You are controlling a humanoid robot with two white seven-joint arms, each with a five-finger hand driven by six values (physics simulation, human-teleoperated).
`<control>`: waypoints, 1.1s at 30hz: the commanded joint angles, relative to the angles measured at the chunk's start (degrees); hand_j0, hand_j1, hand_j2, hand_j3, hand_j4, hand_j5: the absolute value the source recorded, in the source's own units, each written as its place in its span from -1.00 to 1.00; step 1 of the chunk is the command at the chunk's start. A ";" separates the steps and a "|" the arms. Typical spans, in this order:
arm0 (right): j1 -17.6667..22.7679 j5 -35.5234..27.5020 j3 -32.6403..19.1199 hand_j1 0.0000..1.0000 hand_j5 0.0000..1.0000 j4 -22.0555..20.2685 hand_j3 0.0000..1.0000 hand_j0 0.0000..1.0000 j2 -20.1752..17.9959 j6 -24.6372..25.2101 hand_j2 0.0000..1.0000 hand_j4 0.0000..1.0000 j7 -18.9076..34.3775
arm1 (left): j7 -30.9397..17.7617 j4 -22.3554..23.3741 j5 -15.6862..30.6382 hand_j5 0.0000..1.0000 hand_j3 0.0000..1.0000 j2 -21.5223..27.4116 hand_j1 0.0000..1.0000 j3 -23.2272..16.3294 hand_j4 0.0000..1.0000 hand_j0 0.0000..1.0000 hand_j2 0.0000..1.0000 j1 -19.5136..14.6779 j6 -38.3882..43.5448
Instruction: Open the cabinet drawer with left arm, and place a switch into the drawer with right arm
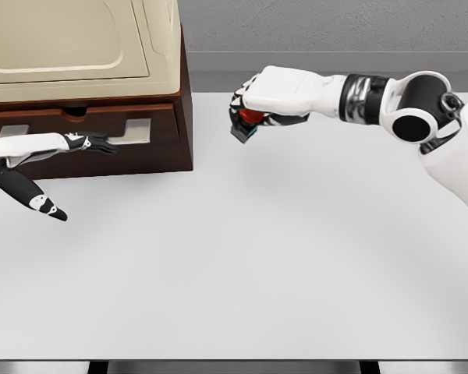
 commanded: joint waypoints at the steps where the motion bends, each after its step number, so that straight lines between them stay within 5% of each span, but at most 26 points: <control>1: -0.44 -0.19 0.44 -0.04 -0.04 -0.17 -0.04 -0.04 0.34 0.05 -0.04 -0.04 -0.02 | -0.04 -0.37 -0.18 1.00 1.00 0.26 1.00 -0.12 1.00 1.00 1.00 0.00 0.10; 33: -3.16 -2.21 3.35 -0.03 -0.03 -5.35 -0.03 -0.03 1.05 0.41 -0.03 -0.03 -0.02 | -0.04 -4.68 7.21 1.00 1.00 4.66 1.00 -0.47 1.00 1.00 1.00 2.99 4.32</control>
